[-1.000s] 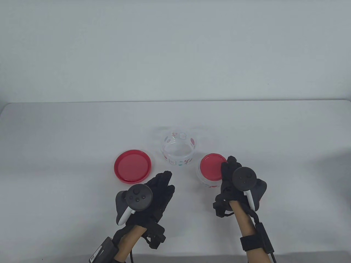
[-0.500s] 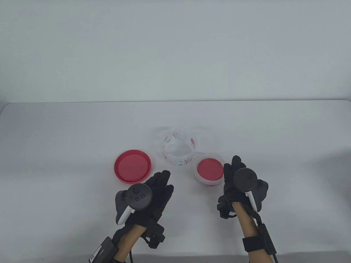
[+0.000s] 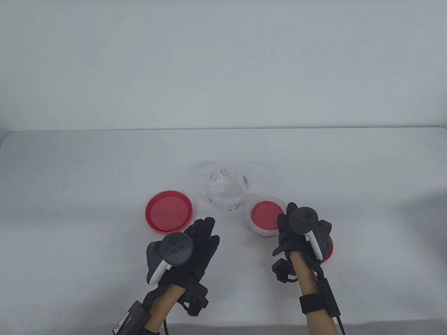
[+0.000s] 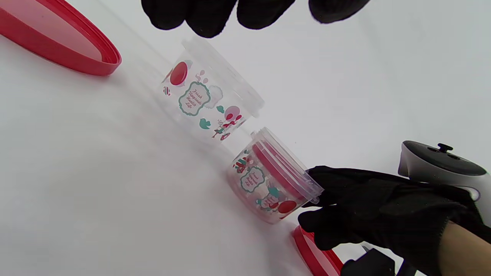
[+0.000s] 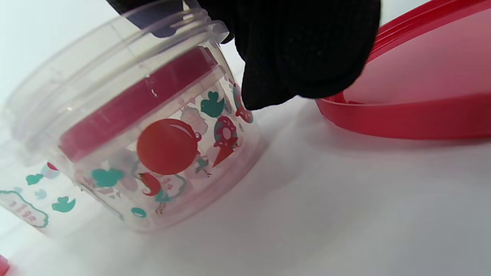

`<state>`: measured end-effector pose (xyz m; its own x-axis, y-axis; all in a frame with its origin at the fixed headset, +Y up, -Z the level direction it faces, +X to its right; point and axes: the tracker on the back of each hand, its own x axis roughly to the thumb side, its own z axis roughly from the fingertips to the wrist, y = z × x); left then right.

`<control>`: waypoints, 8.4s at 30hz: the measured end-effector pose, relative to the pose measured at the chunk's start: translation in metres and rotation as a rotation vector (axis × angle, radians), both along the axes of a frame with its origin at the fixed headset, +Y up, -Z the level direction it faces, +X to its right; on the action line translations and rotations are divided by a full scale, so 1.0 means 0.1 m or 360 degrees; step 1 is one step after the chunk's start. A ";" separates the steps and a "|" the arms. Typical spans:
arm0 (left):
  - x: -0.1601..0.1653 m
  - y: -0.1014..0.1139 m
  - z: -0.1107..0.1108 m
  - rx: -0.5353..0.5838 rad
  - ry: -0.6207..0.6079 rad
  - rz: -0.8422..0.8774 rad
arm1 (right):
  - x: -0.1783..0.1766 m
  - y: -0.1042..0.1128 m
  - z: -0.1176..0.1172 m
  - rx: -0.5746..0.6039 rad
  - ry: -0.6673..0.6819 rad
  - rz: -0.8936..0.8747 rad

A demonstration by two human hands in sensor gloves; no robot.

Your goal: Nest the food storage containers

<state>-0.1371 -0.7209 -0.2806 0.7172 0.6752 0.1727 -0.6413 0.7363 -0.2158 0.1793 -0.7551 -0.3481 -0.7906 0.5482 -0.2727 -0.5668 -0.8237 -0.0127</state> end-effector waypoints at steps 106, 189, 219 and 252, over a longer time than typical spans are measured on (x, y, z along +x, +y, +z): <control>0.00 -0.42 -0.05 -0.1037 -0.0435 0.1622 | 0.97 -0.22 0.22 -0.0318 -0.0449 0.0414; 0.00 -0.37 -0.07 -0.0860 -0.0333 0.1759 | -0.79 0.41 0.68 0.0447 0.0854 -0.1039; 0.10 -0.32 0.02 -0.0794 -0.0474 0.1816 | -0.89 0.49 0.76 0.0605 0.1048 -0.0679; 0.20 -0.20 0.11 -0.0379 -0.0536 0.1216 | -0.77 0.44 0.72 0.0598 0.0752 -0.0521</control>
